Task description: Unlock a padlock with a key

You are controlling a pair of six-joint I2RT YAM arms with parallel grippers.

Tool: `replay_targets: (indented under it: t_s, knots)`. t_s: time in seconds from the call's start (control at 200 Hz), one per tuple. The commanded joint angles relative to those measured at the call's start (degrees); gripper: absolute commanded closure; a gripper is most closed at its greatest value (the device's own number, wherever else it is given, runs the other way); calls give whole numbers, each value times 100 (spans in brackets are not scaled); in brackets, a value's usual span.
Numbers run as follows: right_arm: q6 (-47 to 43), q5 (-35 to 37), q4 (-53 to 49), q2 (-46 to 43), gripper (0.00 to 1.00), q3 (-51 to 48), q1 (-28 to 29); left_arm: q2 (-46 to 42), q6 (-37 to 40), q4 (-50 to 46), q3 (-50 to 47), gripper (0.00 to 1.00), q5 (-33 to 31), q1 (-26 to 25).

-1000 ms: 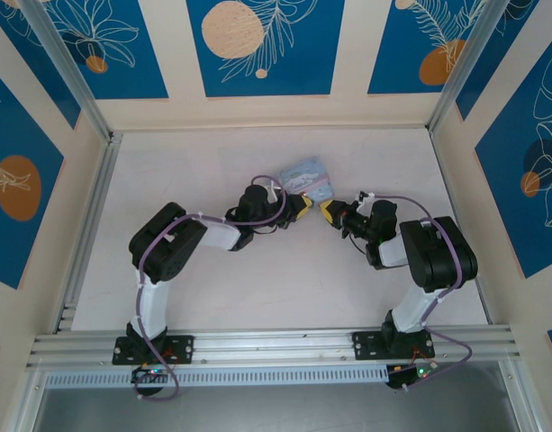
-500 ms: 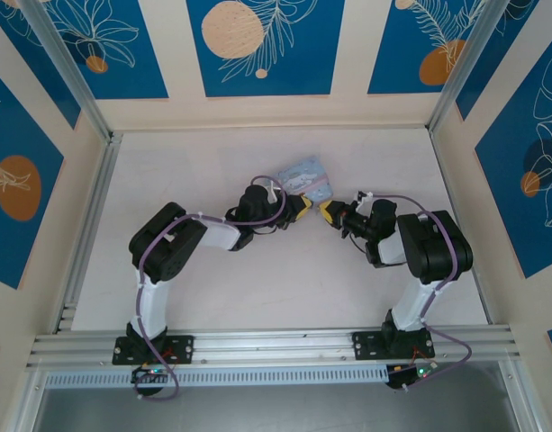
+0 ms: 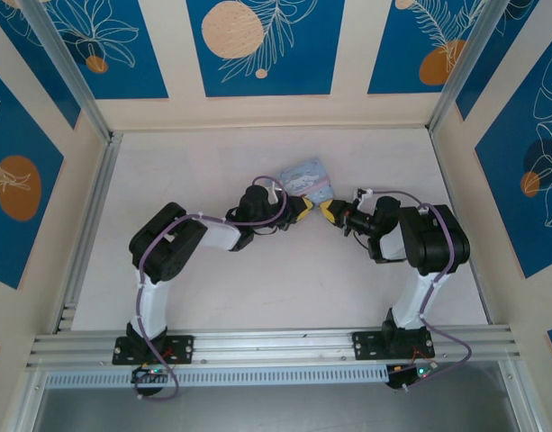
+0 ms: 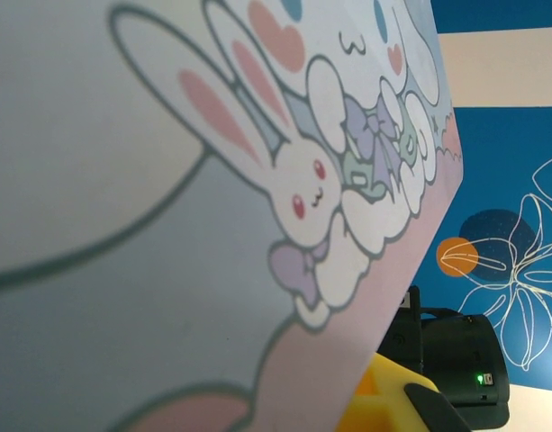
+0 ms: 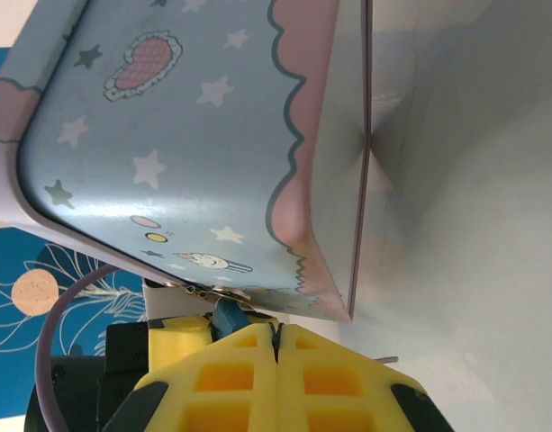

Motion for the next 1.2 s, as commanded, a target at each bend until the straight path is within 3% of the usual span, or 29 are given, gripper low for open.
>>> replay_targets:
  t_s: [0.0,0.495,0.645,0.855,1.195]
  knots:
    - [-237,-289,-105,202,100,141,12,-223,-33,651,259,100,498,-158]
    - [233,-129,163,275,100,255,449,-146,-22,618,325,100,525,-173]
    - [626,-266,662,472,100,407,471,-123,-35,623,346,100,551,-189]
    - [5,-505,-134,303,100,585,215,-156,-58,665,358,100,600,-184]
    - [220,-643,183,519,100,737,508,-122,-41,676,376,100,618,-188]
